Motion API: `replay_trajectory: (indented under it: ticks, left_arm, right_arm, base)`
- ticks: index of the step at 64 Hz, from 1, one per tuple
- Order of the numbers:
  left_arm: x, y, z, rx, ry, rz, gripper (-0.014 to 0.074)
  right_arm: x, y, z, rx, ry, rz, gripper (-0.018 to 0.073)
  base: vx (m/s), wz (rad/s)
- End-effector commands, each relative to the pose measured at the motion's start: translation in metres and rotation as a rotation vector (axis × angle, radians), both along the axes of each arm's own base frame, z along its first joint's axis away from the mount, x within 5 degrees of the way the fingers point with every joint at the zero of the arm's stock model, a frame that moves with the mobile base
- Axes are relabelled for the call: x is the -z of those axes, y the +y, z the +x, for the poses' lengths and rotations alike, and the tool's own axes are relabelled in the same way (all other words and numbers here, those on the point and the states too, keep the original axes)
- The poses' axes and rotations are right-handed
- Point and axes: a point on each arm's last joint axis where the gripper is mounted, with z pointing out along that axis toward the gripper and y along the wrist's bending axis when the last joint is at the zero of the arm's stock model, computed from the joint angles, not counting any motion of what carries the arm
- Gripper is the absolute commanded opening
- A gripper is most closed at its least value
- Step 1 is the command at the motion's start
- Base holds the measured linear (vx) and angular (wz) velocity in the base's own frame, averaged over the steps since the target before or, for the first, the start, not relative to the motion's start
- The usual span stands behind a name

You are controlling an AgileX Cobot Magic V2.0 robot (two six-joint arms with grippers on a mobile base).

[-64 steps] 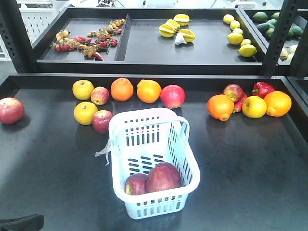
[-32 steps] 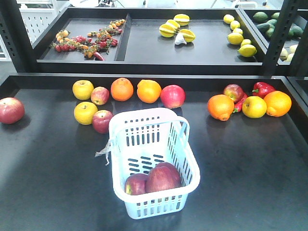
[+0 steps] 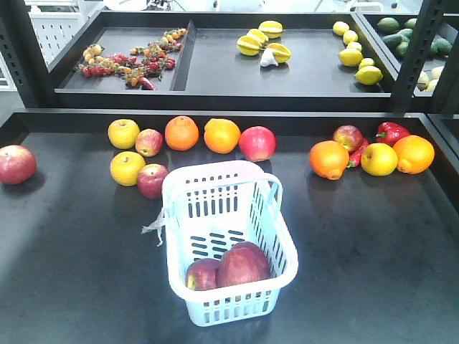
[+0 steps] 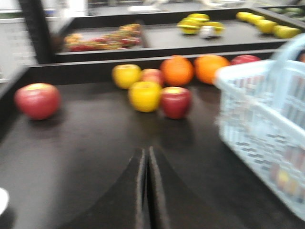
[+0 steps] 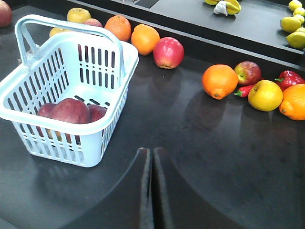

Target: Pick three apples into basket with both arms

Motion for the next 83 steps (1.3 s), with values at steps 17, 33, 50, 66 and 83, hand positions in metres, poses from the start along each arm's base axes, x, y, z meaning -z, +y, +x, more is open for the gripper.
replay_trajectory:
  ticks: [17,33,50,66,83]
  left_arm:
    - [-0.011,0.009,0.002,-0.161,-0.200,-0.020,-0.0006]
    - [-0.013,0.010,0.001,-0.187,-0.218,-0.048,-0.0006]
    - [-0.013,0.010,0.001,-0.188,-0.219,-0.104,-0.0006]
    - [-0.013,0.010,0.001,-0.188,-0.218,-0.103,-0.0006]
    - [-0.013,0.010,0.001,-0.188,-0.218,-0.103,-0.0006]
  right_arm:
    - [-0.014,0.000,0.003,0.002,-0.086,0.020,-0.0001]
    - [-0.014,0.000,0.003,0.002,-0.086,0.020,-0.0001]
    - [-0.014,0.000,0.003,0.002,-0.086,0.020,-0.0001]
    - [-0.014,0.000,0.003,0.002,-0.086,0.020,-0.0001]
    - [-0.014,0.000,0.003,0.002,-0.086,0.020,-0.0001]
  base:
    - [0.00,0.00]
    - [0.00,0.00]
    - [0.00,0.00]
    - [0.00,0.00]
    - [0.00,0.00]
